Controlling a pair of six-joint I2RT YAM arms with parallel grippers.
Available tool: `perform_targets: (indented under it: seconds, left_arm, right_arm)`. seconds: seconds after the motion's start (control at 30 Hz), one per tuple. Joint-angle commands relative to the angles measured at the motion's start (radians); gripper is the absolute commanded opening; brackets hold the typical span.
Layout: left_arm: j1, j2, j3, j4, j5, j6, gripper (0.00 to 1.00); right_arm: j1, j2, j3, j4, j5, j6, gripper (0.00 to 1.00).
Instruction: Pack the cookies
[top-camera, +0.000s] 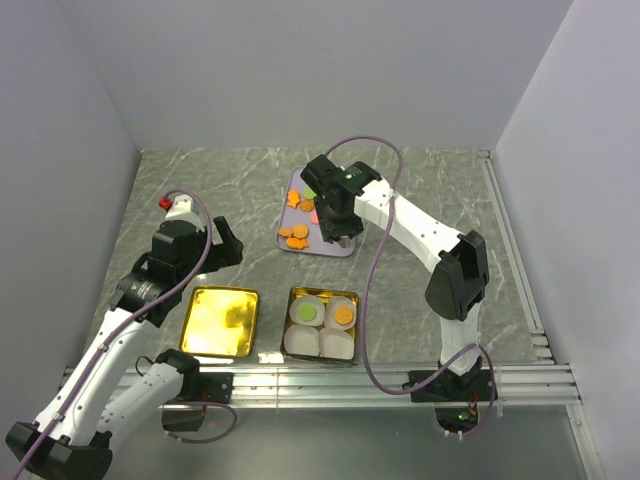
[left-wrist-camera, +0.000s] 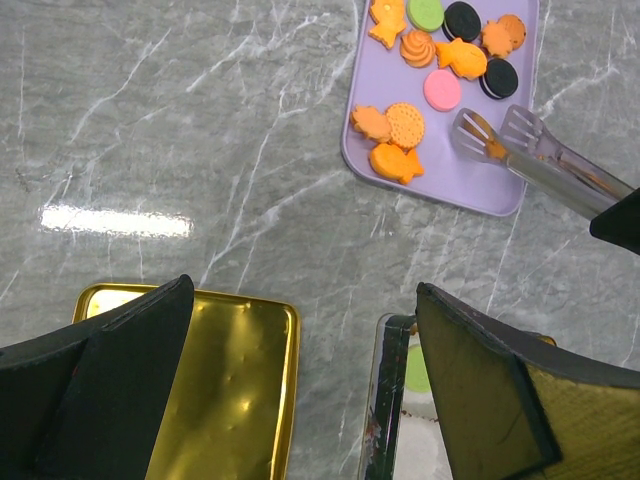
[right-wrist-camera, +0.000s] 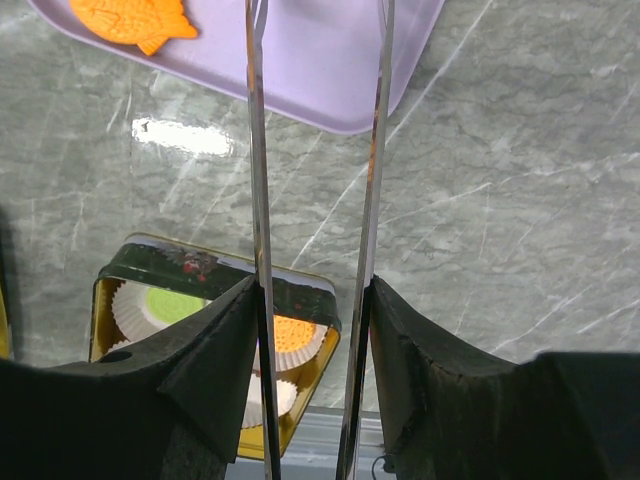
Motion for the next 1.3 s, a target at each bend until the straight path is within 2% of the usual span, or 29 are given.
perform_targets:
  seconds: [0.0, 0.3, 0.77, 1.17, 1.27]
  left_arm:
    - [-0.004, -0.022, -0.001, 0.021, 0.009, 0.007, 0.99]
    - [-0.004, -0.021, 0.002, 0.020, 0.011, 0.008, 1.00]
    - [-0.004, -0.031, 0.002, 0.018, -0.008, 0.002, 0.99]
    - [-0.004, -0.028, 0.002, 0.017, -0.014, 0.000, 0.99]
    - [-0.004, -0.022, 0.002, 0.017, -0.011, 0.000, 0.99]
  right_arm:
    - [-0.005, 0.013, 0.068, -0.024, 0.040, 0.014, 0.53]
    - [-0.006, 0.047, 0.064, -0.023, 0.041, 0.014, 0.54]
    - [-0.006, 0.115, 0.160, -0.017, -0.033, -0.002, 0.54]
    - [-0.012, 0.211, 0.268, -0.051, -0.013, -0.019, 0.55]
    - [-0.019, 0.213, 0.263, -0.049, -0.018, -0.015, 0.52]
